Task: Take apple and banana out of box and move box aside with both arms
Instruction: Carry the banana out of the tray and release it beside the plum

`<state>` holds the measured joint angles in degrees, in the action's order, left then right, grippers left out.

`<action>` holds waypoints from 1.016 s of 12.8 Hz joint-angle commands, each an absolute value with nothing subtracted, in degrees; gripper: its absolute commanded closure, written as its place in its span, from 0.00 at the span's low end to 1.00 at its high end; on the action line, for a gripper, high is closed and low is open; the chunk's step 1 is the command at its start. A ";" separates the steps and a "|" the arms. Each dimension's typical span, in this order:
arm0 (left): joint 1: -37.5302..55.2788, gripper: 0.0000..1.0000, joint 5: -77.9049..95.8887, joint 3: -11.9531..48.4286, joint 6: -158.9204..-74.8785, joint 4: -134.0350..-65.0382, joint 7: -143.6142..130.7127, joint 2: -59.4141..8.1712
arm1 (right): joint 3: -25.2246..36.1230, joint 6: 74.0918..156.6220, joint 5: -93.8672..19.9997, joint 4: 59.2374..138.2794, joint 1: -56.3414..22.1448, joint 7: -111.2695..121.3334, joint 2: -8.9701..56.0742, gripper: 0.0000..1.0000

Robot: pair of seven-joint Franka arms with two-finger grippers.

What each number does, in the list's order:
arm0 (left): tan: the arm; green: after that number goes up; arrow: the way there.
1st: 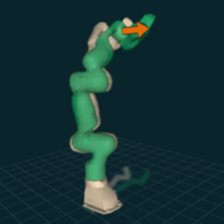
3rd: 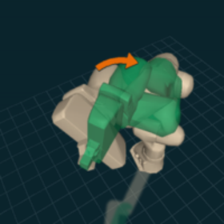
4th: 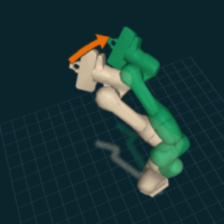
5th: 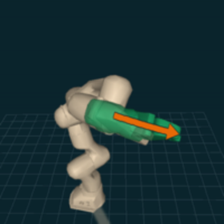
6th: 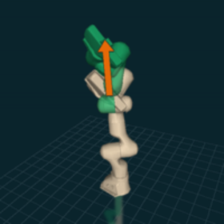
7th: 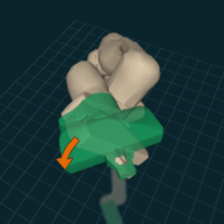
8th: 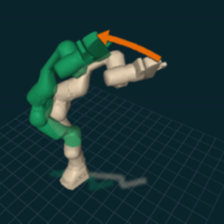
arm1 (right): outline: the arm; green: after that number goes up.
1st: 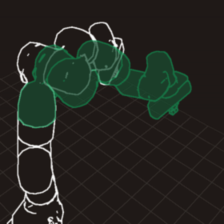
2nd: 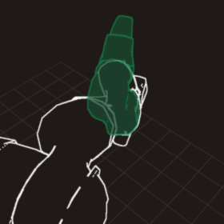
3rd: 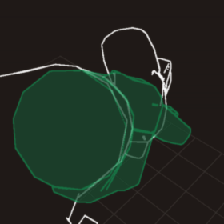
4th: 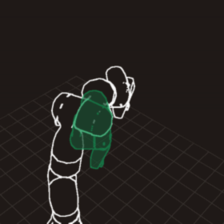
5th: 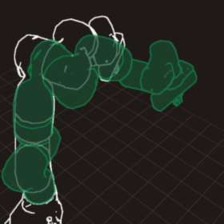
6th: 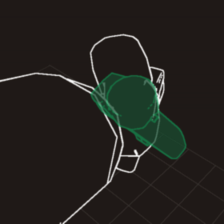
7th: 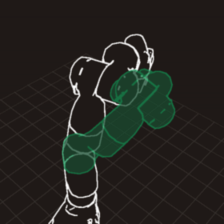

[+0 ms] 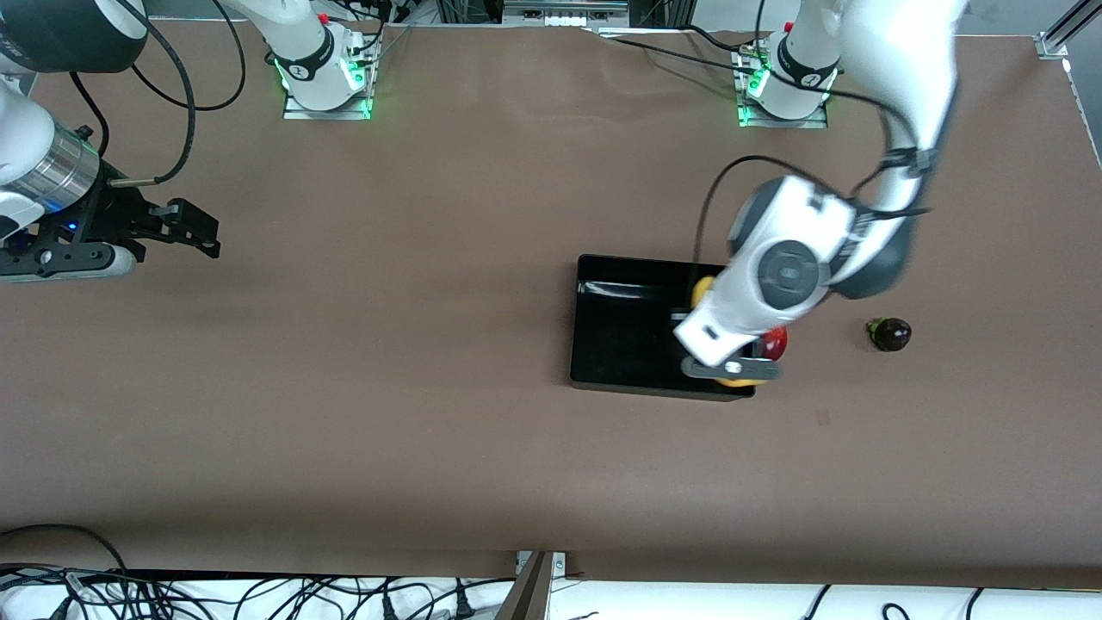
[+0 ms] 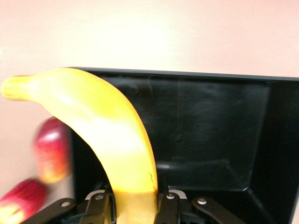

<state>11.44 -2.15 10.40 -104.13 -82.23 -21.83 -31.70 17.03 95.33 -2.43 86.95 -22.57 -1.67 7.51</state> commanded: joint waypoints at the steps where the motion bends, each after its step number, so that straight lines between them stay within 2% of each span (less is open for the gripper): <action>1: 3.28 1.00 -2.73 10.81 -97.84 -80.59 -10.52 -31.91 | 17.05 94.66 -2.55 86.04 -22.41 -2.11 7.73 0.00; 5: -7.19 0.99 -2.72 10.90 -100.18 -87.26 5.42 -32.17 | 17.05 94.57 -2.55 86.04 -22.41 -2.11 7.73 0.00; 7: -9.65 0.99 -2.81 10.81 -108.41 -93.04 10.69 -32.17 | 17.05 94.66 -2.55 86.04 -22.41 -2.11 7.73 0.00; 10: -12.13 0.97 -2.81 10.81 -125.72 -103.85 16.25 -32.43 | 17.05 94.57 -2.55 86.04 -22.33 -2.11 7.73 0.00; 11: -12.13 0.86 -3.25 10.72 -130.21 -105.97 17.04 -33.04 | 17.05 94.57 -2.55 86.04 -22.41 -2.11 7.73 0.00; 12: -12.13 0.80 -5.95 10.81 -132.60 -106.26 17.40 -34.18 | 17.05 94.57 -2.55 86.04 -22.33 -2.11 7.73 0.00; 13: -12.13 0.22 -8.15 10.81 -132.97 -106.09 17.40 -34.71 | 17.05 94.57 -2.55 86.04 -22.32 -2.11 7.73 0.00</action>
<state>-11.56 -4.61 10.03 -131.03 -105.00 16.17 -35.07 17.06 95.31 -2.44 86.95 -22.56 -1.68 7.52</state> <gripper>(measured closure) 0.652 0.000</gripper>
